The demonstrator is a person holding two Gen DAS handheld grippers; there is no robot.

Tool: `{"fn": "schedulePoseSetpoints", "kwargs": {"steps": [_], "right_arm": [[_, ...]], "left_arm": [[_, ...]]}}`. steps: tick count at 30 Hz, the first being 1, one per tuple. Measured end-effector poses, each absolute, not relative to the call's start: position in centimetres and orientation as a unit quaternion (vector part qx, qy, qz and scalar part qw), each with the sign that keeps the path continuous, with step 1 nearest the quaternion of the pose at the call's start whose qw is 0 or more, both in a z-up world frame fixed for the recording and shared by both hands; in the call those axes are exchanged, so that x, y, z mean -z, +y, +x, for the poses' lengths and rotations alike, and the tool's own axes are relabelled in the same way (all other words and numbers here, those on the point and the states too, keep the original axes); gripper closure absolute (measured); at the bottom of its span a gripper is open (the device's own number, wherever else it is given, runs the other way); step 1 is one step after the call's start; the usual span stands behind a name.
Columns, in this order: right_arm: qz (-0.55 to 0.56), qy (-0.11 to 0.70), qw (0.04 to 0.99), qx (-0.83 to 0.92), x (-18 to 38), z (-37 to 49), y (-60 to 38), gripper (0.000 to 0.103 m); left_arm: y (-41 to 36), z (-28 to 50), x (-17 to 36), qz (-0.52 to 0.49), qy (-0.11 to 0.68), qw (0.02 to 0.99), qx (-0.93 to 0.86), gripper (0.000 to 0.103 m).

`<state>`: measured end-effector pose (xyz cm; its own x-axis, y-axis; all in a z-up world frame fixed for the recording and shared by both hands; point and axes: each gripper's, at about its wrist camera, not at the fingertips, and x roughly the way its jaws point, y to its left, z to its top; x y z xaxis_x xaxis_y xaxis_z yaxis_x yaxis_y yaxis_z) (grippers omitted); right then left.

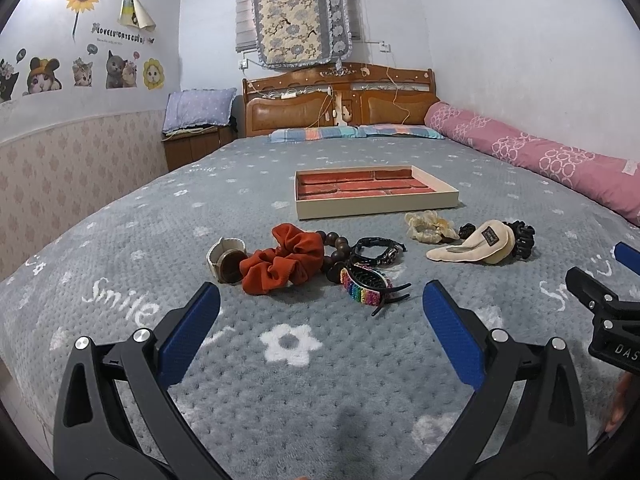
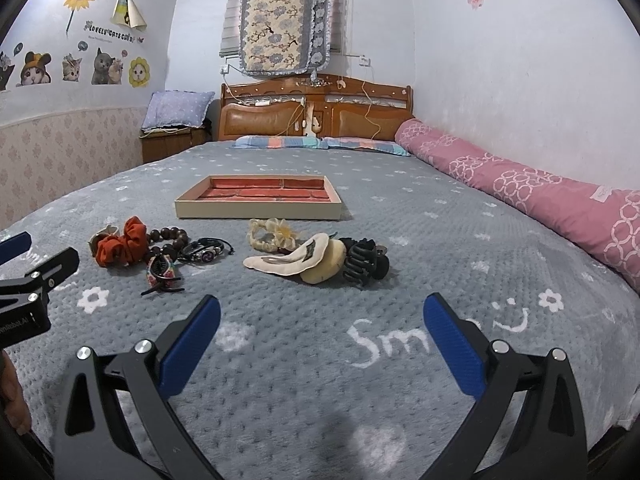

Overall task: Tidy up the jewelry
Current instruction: 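Move left tool to the orange scrunchie while right tool moves to the black claw clip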

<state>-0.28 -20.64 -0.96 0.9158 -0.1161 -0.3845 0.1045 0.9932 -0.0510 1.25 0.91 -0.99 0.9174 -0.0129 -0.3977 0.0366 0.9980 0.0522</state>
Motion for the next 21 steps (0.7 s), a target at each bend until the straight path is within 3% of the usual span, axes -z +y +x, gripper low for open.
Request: {"fn": "schedulePoseSetpoints", "kwargs": {"steps": [21], "right_arm": [[-0.017, 0.208, 0.974, 0.084, -1.3, 4.5, -22.6, 0.004]], "left_arm": [[1.1, 7.9, -2.5, 0.013, 0.225, 0.974, 0.009, 0.005]]}}
